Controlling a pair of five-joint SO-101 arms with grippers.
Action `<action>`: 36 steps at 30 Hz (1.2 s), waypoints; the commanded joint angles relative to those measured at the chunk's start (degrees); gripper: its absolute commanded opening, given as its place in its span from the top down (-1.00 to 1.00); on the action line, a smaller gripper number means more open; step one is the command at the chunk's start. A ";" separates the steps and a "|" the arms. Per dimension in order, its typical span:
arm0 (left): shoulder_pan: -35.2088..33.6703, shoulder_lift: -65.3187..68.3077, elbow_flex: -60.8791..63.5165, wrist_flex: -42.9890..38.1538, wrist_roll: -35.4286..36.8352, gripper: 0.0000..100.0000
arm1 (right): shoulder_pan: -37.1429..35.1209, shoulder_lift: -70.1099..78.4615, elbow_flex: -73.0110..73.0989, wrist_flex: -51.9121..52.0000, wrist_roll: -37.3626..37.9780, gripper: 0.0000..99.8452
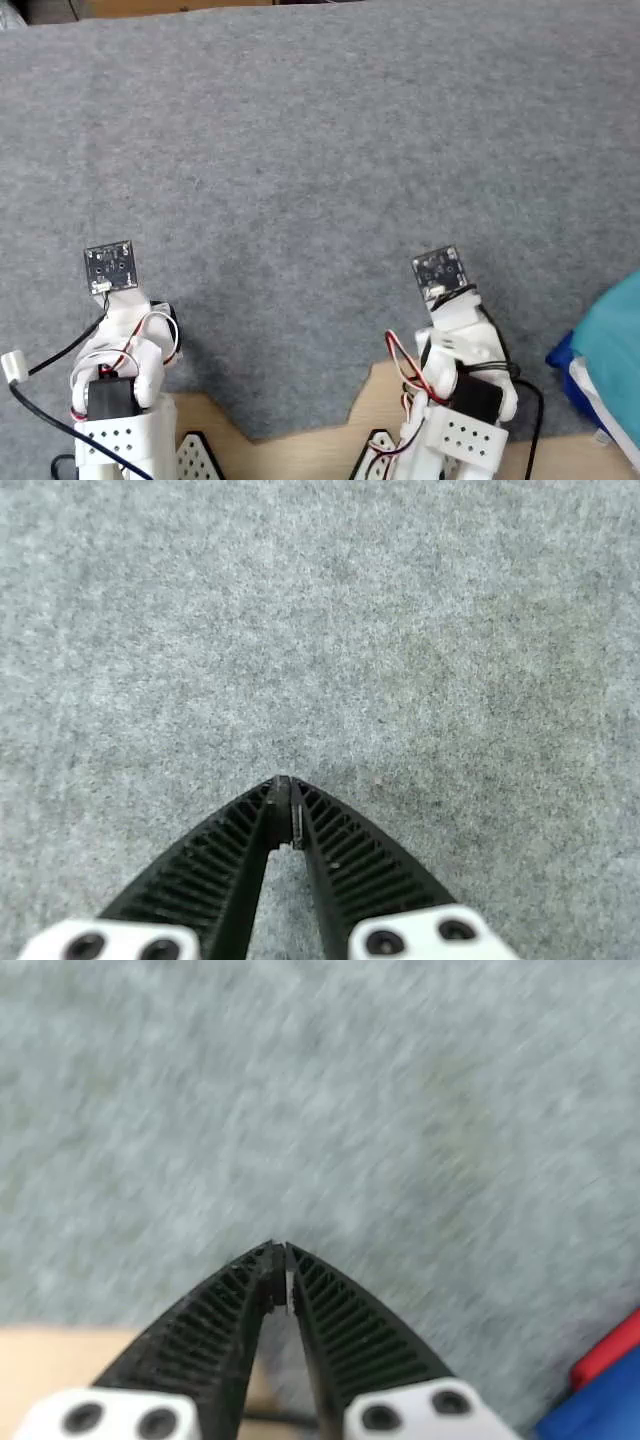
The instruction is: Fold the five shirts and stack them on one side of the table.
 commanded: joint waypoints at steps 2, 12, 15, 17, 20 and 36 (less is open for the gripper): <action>-0.18 -0.04 0.53 -0.88 -0.09 0.96 | -0.66 -3.74 -0.22 3.69 -0.26 0.99; -0.09 -0.04 0.53 -0.88 -0.09 0.96 | -0.66 -4.26 -0.22 3.96 -0.26 0.99; -0.09 -0.04 0.53 -0.88 -0.09 0.96 | -0.66 -4.26 -0.22 3.96 -0.26 0.99; -0.09 -0.04 0.53 -0.88 -0.09 0.96 | -0.75 -4.35 -0.22 3.96 -0.26 0.99; -0.09 -0.04 0.53 -0.88 -0.09 0.96 | -0.75 -4.62 -0.31 4.13 -0.26 0.99; -0.09 -0.04 0.53 -0.88 -0.09 0.96 | -0.75 -4.62 -0.40 4.13 -0.26 0.99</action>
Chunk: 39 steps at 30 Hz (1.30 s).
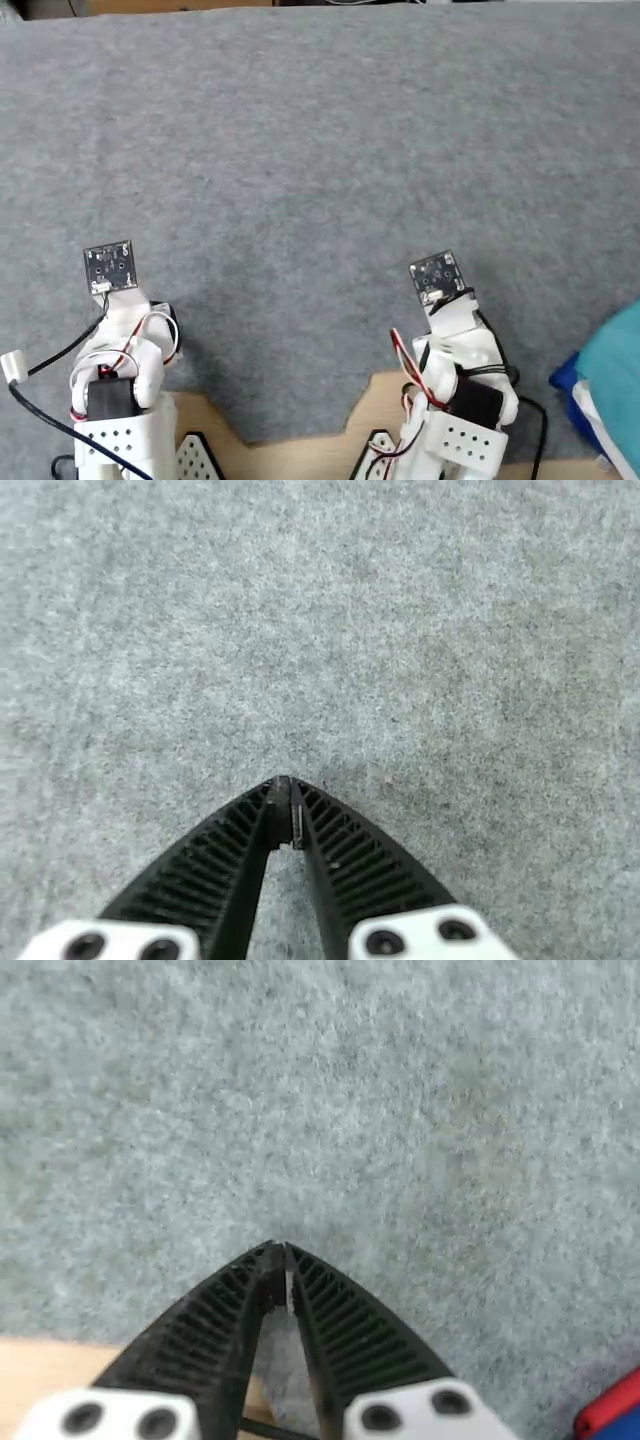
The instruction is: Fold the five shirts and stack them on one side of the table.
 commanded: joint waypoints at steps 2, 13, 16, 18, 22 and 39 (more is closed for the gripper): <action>-0.09 -0.04 0.53 -0.88 -0.09 0.96 | -0.22 -2.42 -0.40 0.44 -0.26 0.99; -0.09 -0.04 0.53 -0.88 -0.09 0.96 | -0.04 -2.42 -0.40 0.44 -0.26 0.99; -0.09 -0.04 0.53 -0.88 -0.09 0.96 | -0.04 -2.42 -0.40 0.44 -0.26 0.99; -0.09 -0.04 0.53 -0.88 -0.09 0.96 | -0.04 -2.42 -0.40 0.44 -0.26 0.99; -0.09 -0.04 0.53 -0.88 -0.09 0.96 | 0.04 -2.42 -0.40 0.44 -0.26 0.99; -0.09 -0.04 0.53 -0.79 -0.09 0.96 | -5.67 -2.33 -0.31 0.26 -1.49 0.99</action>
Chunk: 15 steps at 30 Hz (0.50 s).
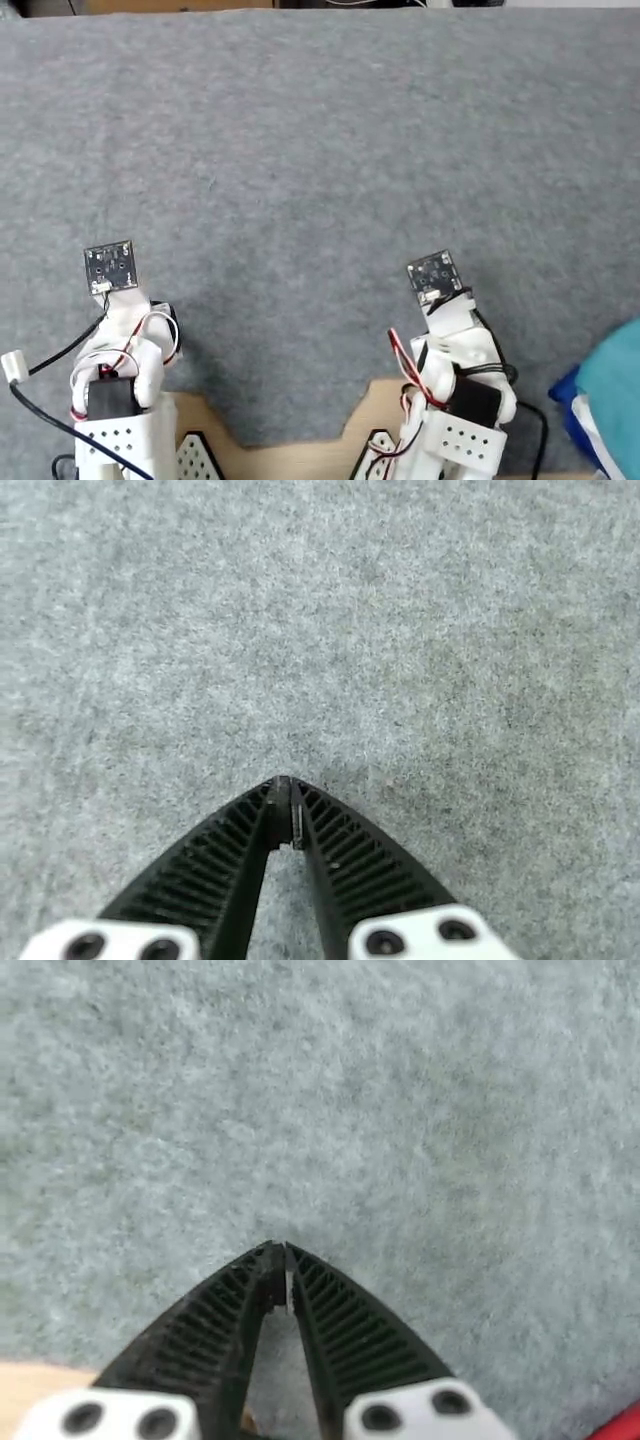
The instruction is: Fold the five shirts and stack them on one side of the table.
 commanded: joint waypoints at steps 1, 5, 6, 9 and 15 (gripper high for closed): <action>-0.09 -0.04 0.53 -0.79 -0.09 0.96 | -5.05 -2.24 -0.31 0.26 -1.58 0.99; -0.09 -0.04 0.53 -0.79 -0.09 0.96 | -10.51 -2.42 -0.31 0.00 -1.85 0.99; -0.09 -0.04 0.53 -0.79 -0.09 0.96 | -12.00 -2.51 -0.31 0.00 -1.85 0.99; -0.09 -0.04 0.53 -0.79 -0.09 0.96 | -18.59 -2.51 -0.31 -1.93 -1.85 0.99; -0.09 -0.04 0.53 -0.79 -0.09 0.96 | -26.24 -2.51 -0.31 -4.84 -9.32 0.99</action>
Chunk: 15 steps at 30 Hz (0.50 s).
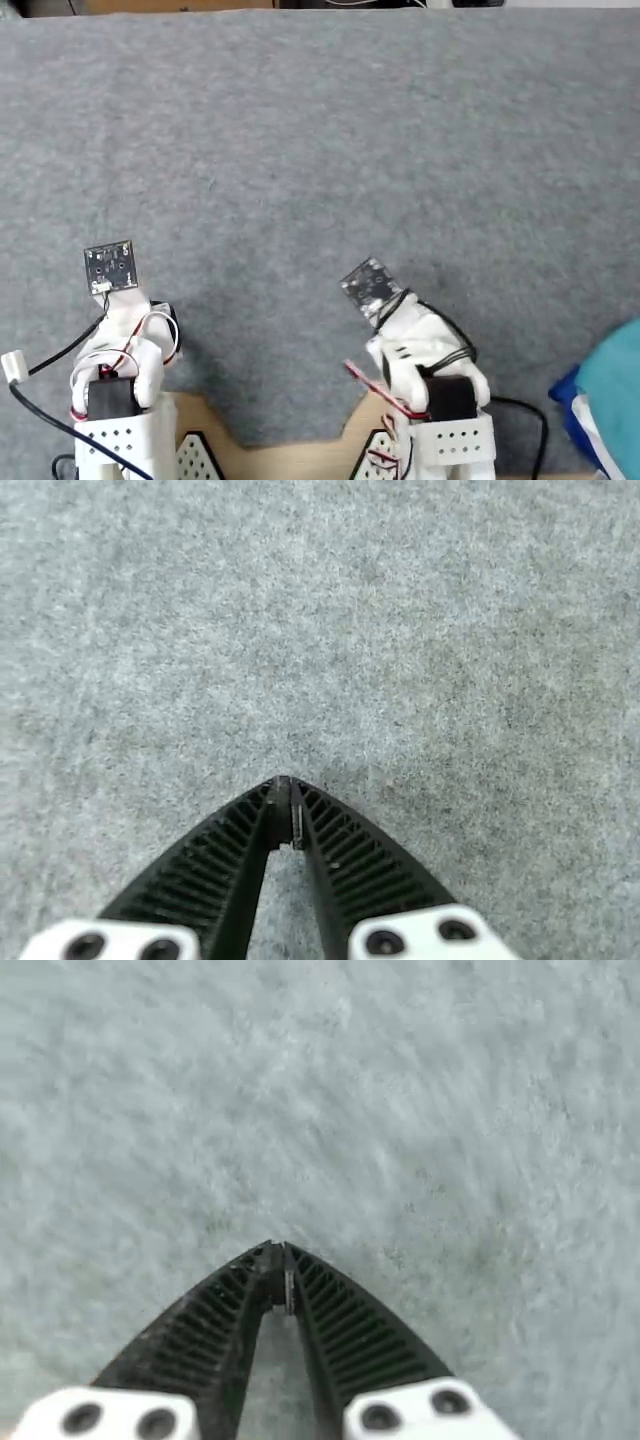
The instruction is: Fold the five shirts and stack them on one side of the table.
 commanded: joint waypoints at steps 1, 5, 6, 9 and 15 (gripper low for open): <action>-0.09 -0.04 0.53 -0.79 -0.09 0.96 | -1.80 -2.51 -0.31 -1.67 -8.97 0.99; -0.09 -0.04 0.53 -0.79 -0.09 0.96 | 0.13 -2.51 -0.31 -1.93 -22.24 0.98; -0.09 -0.04 0.53 -0.79 -0.09 0.96 | 0.84 -2.51 -0.31 -2.81 -24.26 0.98; -0.09 -0.04 0.53 -0.79 -0.09 0.96 | 2.86 -2.33 -0.31 -3.08 -27.69 0.98; -0.09 -0.04 0.53 -0.79 -0.09 0.96 | 3.12 -2.24 -0.31 0.70 -26.20 0.98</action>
